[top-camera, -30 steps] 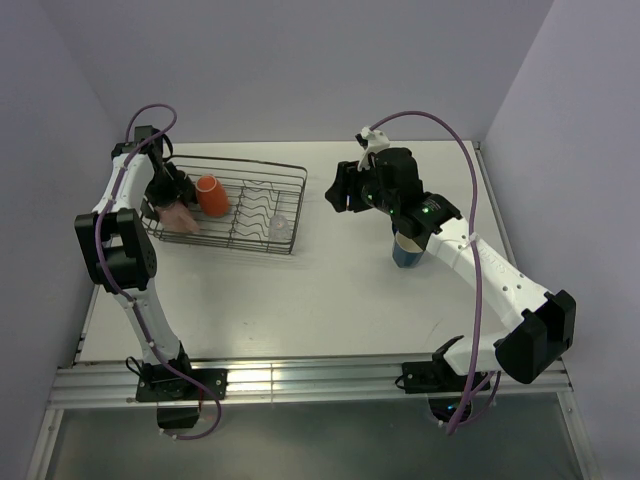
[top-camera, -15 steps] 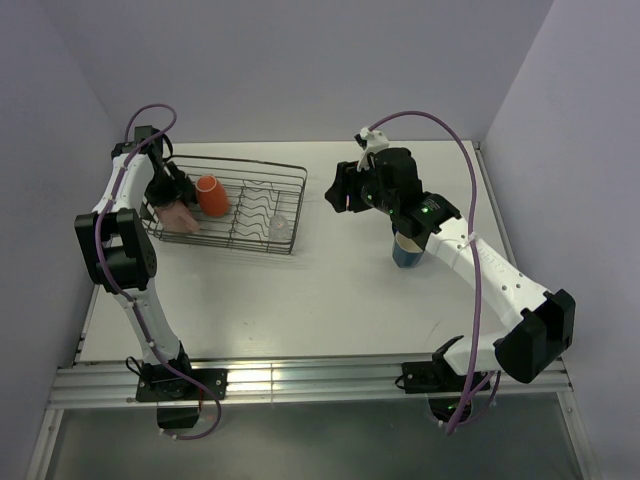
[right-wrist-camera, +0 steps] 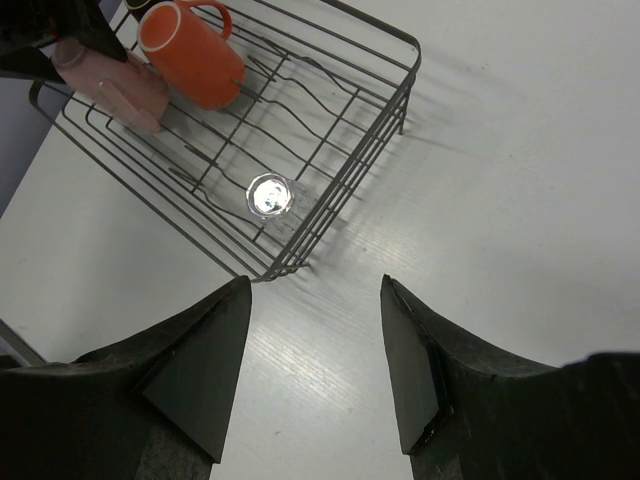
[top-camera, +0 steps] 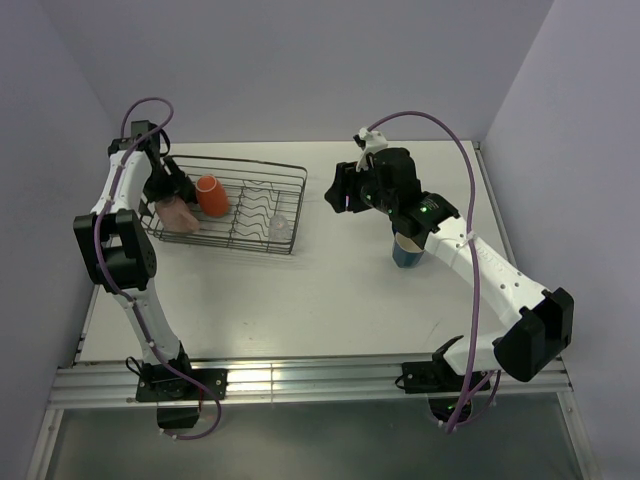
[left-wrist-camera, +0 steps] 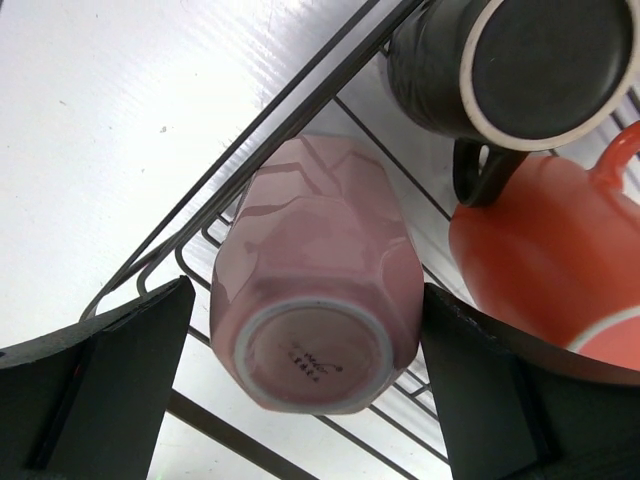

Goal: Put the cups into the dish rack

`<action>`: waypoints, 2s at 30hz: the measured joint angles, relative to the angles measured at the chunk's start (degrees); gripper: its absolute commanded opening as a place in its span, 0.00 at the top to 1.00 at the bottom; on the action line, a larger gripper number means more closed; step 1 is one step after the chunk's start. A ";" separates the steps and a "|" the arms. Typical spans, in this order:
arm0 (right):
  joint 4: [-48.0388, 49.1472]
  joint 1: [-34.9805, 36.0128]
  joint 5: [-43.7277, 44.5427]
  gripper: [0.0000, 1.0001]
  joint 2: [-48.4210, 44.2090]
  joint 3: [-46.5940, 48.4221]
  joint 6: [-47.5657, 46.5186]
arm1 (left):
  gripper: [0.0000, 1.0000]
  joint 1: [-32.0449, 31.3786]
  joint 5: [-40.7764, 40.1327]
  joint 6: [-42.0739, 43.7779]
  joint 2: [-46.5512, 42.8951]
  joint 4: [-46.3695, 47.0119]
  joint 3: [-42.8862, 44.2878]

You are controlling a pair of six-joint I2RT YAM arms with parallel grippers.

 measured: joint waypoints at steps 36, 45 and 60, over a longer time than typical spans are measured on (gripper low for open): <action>-0.15 0.00 -0.46 0.38 0.20 0.00 -0.24 | 0.79 0.24 5.44 -1.53 -4.02 2.27 -4.35; -0.17 0.00 -0.48 0.38 0.24 0.00 -0.28 | 0.33 0.17 5.35 -1.51 -4.20 2.58 -4.70; -0.20 0.00 -0.48 0.38 0.37 0.00 -0.33 | 0.14 0.00 5.18 -1.51 -4.07 1.18 -2.54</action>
